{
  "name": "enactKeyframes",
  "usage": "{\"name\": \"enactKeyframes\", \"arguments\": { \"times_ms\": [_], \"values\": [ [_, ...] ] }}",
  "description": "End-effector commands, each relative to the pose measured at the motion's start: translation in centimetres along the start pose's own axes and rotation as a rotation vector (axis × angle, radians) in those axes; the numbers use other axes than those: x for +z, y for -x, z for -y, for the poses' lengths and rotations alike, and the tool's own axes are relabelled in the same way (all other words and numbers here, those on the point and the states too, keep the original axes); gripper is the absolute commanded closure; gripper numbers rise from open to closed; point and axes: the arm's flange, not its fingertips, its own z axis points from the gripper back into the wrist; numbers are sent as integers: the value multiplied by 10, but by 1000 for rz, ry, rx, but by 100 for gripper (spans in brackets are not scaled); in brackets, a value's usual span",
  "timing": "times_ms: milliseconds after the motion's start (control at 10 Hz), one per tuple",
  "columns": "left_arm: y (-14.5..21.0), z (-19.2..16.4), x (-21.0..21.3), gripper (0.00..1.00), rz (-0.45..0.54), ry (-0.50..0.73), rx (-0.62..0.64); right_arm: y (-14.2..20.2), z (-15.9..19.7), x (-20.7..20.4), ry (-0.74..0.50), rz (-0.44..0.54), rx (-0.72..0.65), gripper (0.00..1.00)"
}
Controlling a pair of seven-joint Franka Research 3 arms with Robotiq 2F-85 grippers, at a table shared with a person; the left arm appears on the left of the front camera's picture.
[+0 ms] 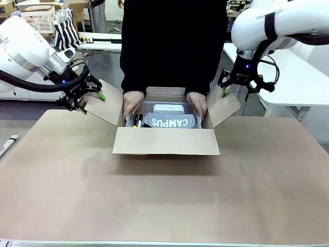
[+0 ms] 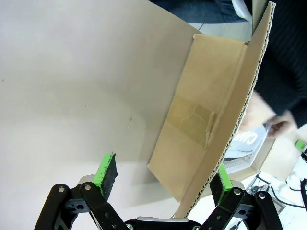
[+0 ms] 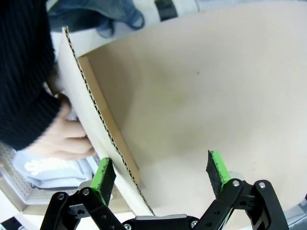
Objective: Pack the gift set into the box.
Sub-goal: Lift both hands away from the flaps of the Package Box.
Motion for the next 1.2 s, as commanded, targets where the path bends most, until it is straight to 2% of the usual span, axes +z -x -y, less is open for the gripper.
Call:
{"name": "enactKeyframes", "arguments": {
  "times_ms": [0, 1100],
  "values": [
    [2, 0, 2, 0, -3, -2, 3, 0, 1, 3, 19, 17, -1, 0],
    [2, 0, 2, 0, -3, -2, 3, 0, 1, 3, 19, 17, -1, 0]
  ]
}}
